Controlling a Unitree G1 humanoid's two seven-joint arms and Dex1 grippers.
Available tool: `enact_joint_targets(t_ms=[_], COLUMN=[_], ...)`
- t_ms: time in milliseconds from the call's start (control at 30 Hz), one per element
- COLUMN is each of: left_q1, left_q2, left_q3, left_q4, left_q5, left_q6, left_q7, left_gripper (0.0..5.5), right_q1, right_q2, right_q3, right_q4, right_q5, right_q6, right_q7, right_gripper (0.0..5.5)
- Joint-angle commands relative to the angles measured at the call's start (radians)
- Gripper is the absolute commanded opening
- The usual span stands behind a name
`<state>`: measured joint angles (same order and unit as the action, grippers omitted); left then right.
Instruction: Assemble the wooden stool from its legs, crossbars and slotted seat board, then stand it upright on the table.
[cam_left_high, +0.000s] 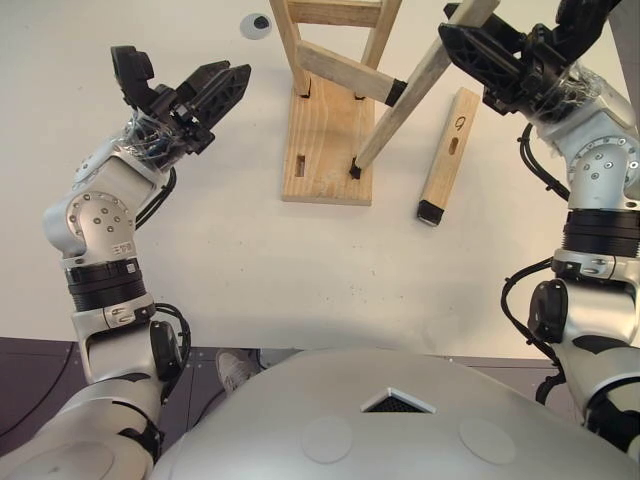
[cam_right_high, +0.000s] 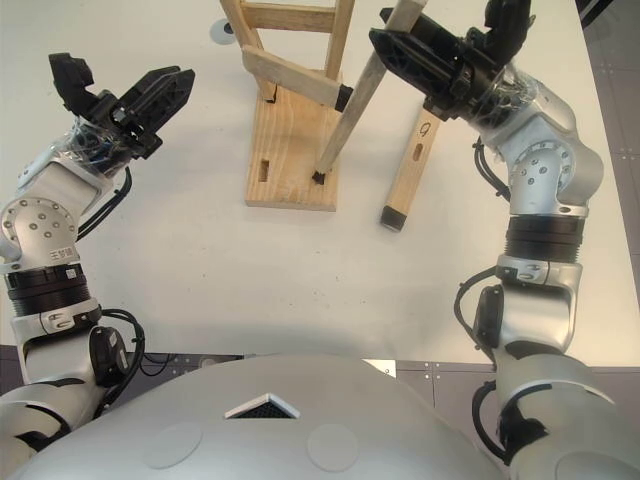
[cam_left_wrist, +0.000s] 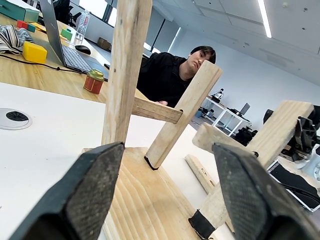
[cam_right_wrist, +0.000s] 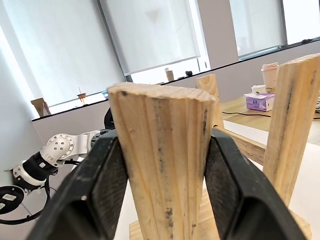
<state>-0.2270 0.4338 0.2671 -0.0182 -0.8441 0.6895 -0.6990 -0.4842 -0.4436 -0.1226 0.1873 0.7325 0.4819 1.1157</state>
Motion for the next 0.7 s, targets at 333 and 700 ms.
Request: enact_joint_targets(t_ms=[333, 700], left_q1=[0.047, 0.100], left_q2=[-0.041, -0.076], left_q3=[-0.006, 0.025], left_q4=[-0.068, -0.040], left_q5=[-0.001, 0.105], left_q6=[0.006, -0.101], left_q7=[0.047, 0.158], left_gripper=[3.21, 3.21], right_q1=[-0.091, 0.013], right_q2=[-0.176, -0.197], right_q3=[0.228, 0.344], right_q4=[0.001, -0.095], right_q5=[-0.237, -0.405], right_q6=[-0.121, -0.217], right_q7=[0.260, 0.143], right_gripper=[2.05, 2.42])
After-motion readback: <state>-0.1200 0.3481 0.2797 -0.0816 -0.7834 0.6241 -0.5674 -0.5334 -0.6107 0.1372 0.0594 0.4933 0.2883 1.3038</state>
